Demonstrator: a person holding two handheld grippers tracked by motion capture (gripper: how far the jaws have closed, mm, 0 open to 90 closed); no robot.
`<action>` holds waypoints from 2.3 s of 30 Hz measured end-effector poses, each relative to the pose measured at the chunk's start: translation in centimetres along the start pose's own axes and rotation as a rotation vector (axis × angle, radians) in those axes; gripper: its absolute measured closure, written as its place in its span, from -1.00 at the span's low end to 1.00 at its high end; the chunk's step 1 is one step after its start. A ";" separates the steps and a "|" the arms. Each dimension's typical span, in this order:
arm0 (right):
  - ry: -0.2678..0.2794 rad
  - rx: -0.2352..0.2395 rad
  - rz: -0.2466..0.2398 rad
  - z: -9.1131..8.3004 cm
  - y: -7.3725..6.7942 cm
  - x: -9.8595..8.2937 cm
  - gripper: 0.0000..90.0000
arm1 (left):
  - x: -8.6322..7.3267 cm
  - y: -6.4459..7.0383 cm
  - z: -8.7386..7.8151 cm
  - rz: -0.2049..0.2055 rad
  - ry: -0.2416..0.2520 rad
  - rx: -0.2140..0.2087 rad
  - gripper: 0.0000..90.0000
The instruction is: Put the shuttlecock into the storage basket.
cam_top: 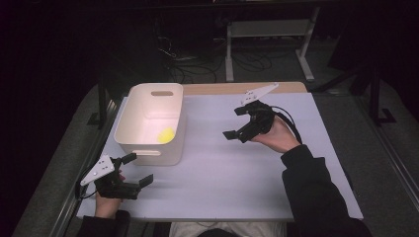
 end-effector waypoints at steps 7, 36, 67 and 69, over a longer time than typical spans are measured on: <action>0.012 -0.011 0.016 -0.8 0.5 -0.8 -1.00 | 0.0 0.0 0.0 0.000 -0.001 0.001 -1.00; 0.033 -0.055 0.071 -3.2 1.6 -4.7 -1.00 | 0.0 0.0 -0.1 0.004 -0.001 0.005 -1.00; 0.068 -0.146 0.154 -6.4 3.1 -9.5 -1.00 | 0.0 0.0 -0.1 0.007 0.000 0.002 -1.00; 0.068 -0.145 0.162 -6.6 3.2 -9.9 -1.00 | 0.0 0.0 -0.1 0.007 0.000 0.002 -1.00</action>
Point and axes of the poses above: each handheld gripper's, and its own axes: z roughly forward along the jaws, x roughly out of its top, y roughly to its right, the point moved 7 cm from there along z, roughly forward along the jaws, and after that the axes turned 11 degrees about -x, right-handed, at the moved point
